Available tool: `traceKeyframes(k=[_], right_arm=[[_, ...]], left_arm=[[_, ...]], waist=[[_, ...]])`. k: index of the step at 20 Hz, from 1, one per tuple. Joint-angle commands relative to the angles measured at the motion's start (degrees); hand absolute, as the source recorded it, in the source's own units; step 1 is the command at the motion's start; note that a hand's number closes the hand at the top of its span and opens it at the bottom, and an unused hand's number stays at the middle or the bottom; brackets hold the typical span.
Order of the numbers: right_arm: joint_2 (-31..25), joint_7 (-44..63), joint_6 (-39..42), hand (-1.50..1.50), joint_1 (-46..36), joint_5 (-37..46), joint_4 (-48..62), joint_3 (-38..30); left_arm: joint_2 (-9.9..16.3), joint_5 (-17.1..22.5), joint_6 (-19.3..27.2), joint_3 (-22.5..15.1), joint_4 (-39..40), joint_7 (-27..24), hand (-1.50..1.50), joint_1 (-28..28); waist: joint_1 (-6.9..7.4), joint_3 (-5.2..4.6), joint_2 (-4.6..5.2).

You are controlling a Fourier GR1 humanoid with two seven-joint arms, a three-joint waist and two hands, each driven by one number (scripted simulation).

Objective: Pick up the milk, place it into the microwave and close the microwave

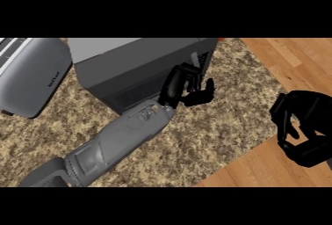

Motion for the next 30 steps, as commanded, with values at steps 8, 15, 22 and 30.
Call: traceKeyframes(k=[8, 15, 22, 30], right_arm=[[-0.4, -0.8, 3.0, 1.50, 1.0, -1.3, -5.0, 2.2], [-2.1, 3.9, 6.0, 1.50, 4.2, -1.0, -7.8, 8.5], [0.1, 5.1, 3.5, 1.50, 8.5, -2.6, -11.6, 11.2], [2.8, 5.6, -1.2, 1.50, 12.7, -1.5, -16.7, 13.1]], left_arm=[[-3.3, 1.1, 0.9, 0.3, 1.1, -0.9, 1.50, -5.0], [-3.4, 9.8, 1.6, 5.7, 1.4, 4.9, 1.50, 0.4], [-3.5, 20.0, -4.0, 15.9, -0.7, 1.4, 1.50, 3.9], [-3.5, 24.4, -12.6, 14.1, 2.2, -0.5, 1.50, 7.1]], waist=[[-2.82, 0.21, 0.42], [0.17, -0.49, 1.92], [3.84, -0.85, 1.08], [6.57, -0.79, 0.53]])
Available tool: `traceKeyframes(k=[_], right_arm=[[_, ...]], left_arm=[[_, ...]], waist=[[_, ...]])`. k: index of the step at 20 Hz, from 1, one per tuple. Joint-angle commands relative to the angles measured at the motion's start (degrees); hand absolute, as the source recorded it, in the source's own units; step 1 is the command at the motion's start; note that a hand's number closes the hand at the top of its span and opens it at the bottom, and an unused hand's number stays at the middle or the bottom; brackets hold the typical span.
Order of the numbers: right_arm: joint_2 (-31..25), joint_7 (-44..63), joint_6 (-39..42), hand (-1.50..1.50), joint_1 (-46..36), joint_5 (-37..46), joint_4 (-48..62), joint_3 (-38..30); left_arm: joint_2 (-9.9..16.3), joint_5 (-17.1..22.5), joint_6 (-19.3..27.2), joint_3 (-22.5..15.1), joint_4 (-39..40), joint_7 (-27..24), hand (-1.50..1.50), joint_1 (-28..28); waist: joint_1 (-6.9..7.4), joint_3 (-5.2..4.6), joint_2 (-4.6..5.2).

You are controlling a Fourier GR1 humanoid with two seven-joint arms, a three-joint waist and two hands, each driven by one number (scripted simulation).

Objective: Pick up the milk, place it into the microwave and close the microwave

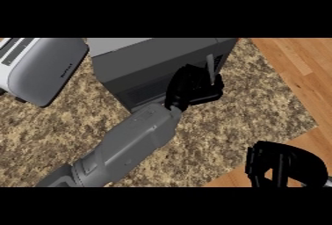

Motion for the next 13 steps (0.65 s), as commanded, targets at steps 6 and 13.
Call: traceKeyframes(k=[6, 13], right_arm=[[2.3, 0.7, -4.2, 1.50, 5.7, 2.3, -5.8, 3.3], [4.3, 1.3, -7.7, 1.50, 9.4, 5.4, -9.9, 6.2]], left_arm=[[1.7, 5.2, -6.6, 4.1, 7.9, -3.0, 1.50, 4.7], [1.8, 6.7, -11.9, 2.7, 9.9, -4.8, 1.50, 5.7]], waist=[[3.28, -0.34, -0.02], [4.45, -0.29, -0.29]])
